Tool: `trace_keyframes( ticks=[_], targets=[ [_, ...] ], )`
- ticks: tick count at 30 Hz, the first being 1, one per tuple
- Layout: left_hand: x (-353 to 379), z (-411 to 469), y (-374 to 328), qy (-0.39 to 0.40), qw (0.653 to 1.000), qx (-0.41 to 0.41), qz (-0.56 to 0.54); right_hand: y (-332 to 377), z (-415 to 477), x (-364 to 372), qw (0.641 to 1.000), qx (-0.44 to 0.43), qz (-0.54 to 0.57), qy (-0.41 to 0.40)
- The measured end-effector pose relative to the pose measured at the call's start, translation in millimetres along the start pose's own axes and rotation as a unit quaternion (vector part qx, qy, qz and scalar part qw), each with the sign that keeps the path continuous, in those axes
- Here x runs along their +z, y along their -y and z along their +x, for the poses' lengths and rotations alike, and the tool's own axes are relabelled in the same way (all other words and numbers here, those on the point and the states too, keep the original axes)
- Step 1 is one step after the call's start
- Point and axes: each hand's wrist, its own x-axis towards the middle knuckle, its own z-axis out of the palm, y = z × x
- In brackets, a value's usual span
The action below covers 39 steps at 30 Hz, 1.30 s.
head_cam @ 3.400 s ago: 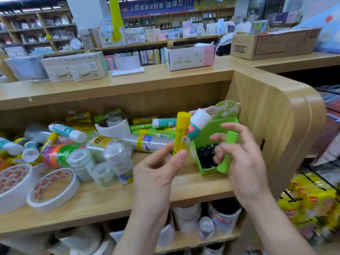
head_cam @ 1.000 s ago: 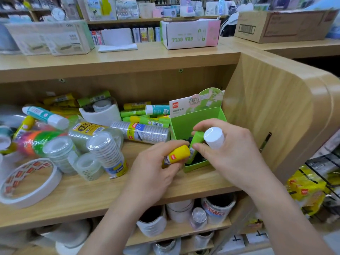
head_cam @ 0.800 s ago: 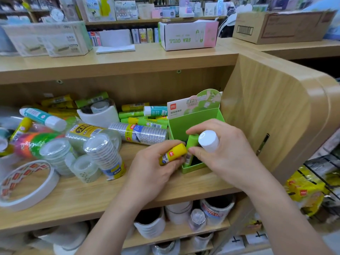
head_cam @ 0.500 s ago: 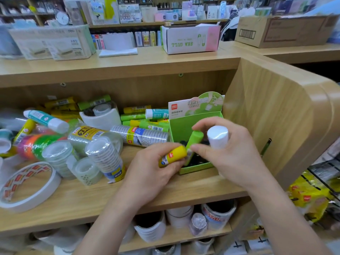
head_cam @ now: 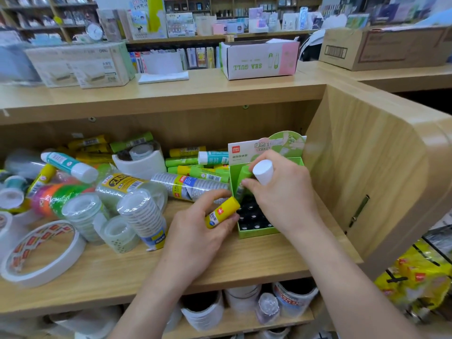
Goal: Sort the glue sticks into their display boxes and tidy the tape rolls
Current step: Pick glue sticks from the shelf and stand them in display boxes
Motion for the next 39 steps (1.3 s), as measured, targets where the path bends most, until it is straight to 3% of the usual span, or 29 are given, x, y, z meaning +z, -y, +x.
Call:
trace_keyframes(
  ticks=[4,10,15,21,25,27,30,33,36,39],
  targets=[
    [0,2,-2,0.010,1.000,0.001,-0.010,1,1,1,1.000,-0.009,-0.016,0.023],
    [-6,15,-22,0.035,0.995,0.074,0.051,5,6,-7,0.996,-0.051,-0.011,0.075],
    [-5,26,-21,0.009,0.983,0.092,0.160,3,14,-18,0.990,0.000,-0.015,0.139],
    [-10,33,-24,-0.055,0.930,0.140,0.336,4,18,-15,0.981,0.030,0.006,0.191],
    [-4,26,-36,-0.041,0.923,0.113,0.367,0,23,-24,0.974,0.052,0.054,0.216],
    [-3,22,-39,-0.046,0.935,0.087,0.341,1,22,-30,0.970,0.066,0.150,0.181],
    [-7,15,-46,-0.084,0.978,0.066,0.177,5,17,-37,0.934,0.124,0.317,0.105],
    [-8,4,-49,-0.072,0.997,0.036,0.020,11,14,-38,0.867,0.180,0.445,0.131],
    [-12,-12,-53,-0.044,0.973,-0.051,-0.221,23,8,-37,0.732,0.237,0.604,0.207],
    [-23,-31,-52,-0.037,0.938,-0.084,-0.333,38,-1,-29,0.665,0.242,0.663,0.242]
  ],
)
